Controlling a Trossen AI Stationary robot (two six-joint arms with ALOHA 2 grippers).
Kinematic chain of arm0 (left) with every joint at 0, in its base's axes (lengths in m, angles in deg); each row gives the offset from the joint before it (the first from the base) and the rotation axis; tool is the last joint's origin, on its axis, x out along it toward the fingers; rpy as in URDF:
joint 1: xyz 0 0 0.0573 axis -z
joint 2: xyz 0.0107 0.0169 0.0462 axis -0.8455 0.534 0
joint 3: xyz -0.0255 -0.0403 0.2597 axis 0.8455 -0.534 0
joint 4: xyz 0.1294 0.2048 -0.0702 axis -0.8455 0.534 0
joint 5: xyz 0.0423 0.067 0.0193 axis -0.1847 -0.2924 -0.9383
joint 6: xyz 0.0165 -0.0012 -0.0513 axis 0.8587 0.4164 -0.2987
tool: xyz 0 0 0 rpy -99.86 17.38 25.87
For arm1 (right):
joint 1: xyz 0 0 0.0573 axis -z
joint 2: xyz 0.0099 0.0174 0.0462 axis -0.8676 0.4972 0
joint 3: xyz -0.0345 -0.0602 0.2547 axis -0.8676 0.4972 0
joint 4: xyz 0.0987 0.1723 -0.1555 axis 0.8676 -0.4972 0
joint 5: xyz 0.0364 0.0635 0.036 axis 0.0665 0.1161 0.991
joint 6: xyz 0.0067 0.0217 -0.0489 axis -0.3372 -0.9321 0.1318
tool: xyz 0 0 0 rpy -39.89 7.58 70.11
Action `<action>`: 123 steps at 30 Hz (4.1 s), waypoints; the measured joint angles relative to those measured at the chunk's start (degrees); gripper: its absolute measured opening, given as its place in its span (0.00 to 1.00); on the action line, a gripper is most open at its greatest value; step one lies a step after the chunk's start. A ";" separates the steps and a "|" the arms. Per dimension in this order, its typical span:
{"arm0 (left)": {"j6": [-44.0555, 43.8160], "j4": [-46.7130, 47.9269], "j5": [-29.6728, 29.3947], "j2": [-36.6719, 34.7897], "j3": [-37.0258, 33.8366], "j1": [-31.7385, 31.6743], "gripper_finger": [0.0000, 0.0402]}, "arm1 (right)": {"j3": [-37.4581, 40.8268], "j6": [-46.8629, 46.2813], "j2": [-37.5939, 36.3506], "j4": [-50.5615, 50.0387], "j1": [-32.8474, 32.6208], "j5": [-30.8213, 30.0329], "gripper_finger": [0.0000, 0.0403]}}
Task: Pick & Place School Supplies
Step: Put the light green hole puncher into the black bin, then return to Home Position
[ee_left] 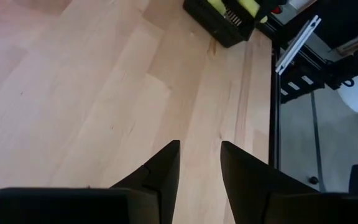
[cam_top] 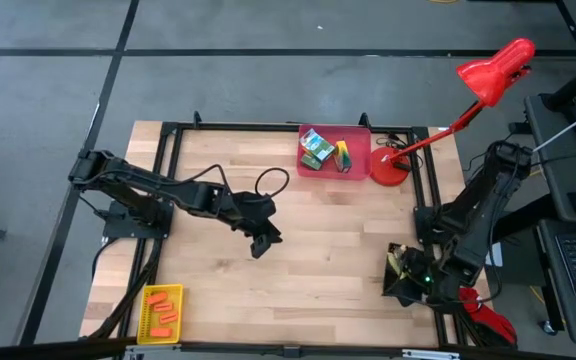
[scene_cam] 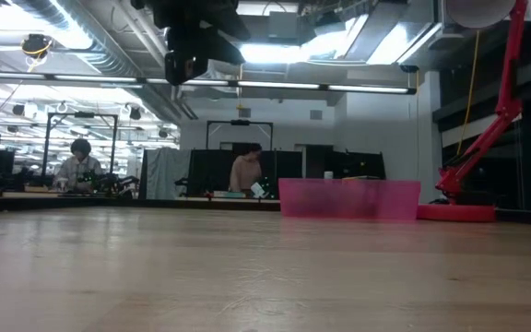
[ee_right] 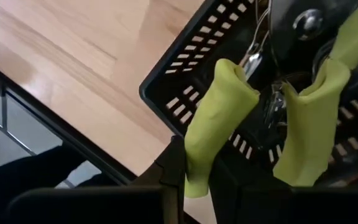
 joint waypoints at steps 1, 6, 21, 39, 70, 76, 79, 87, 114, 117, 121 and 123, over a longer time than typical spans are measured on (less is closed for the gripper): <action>-0.02 -0.02 0.00 0.00 0.00 0.00 0.28 | 0.00 -0.13 0.25 0.33 -0.44 -0.02 0.11; -0.07 -0.02 0.00 0.00 0.00 0.00 0.28 | 0.00 -1.70 1.03 1.47 -0.64 1.36 0.32; -1.53 0.33 -1.14 -0.64 0.00 0.00 0.26 | -7.28 9.96 0.73 8.61 5.72 -39.94 0.36; 9.79 0.60 -16.70 -16.48 0.02 0.56 0.29 | -25.99 67.18 0.59 31.54 19.50 -43.44 0.43; 12.68 -8.52 -20.09 -22.84 0.04 5.88 0.58 | -26.03 87.42 5.83 57.76 40.88 -15.57 0.49; 14.25 -6.98 -24.87 -22.75 0.04 5.86 0.61 | -26.02 89.04 6.39 57.22 41.32 -18.64 0.31; 18.23 -8.83 -23.81 -22.75 0.04 6.01 0.53 | -25.99 89.64 6.69 57.46 42.10 -14.55 0.13; 23.31 -8.69 -20.68 -23.54 0.02 3.74 0.11 | -25.99 91.29 5.61 56.45 44.16 -9.17 0.20; 24.13 -12.62 -20.69 -77.35 -36.52 -6.79 0.43 | -7.30 98.87 -21.10 48.96 48.15 -13.47 0.53; 25.91 -9.29 -20.68 -81.93 -39.97 -6.80 0.43 | -3.42 99.45 -23.80 53.49 48.15 -13.42 0.53; 30.69 -7.05 -18.60 -81.66 -41.94 -6.79 0.43 | -1.70 102.49 -26.07 54.17 48.04 -13.44 0.53; 32.98 -8.20 -19.07 -81.87 -43.55 -6.84 0.43 | -1.55 104.91 -26.60 54.02 47.73 -13.44 0.53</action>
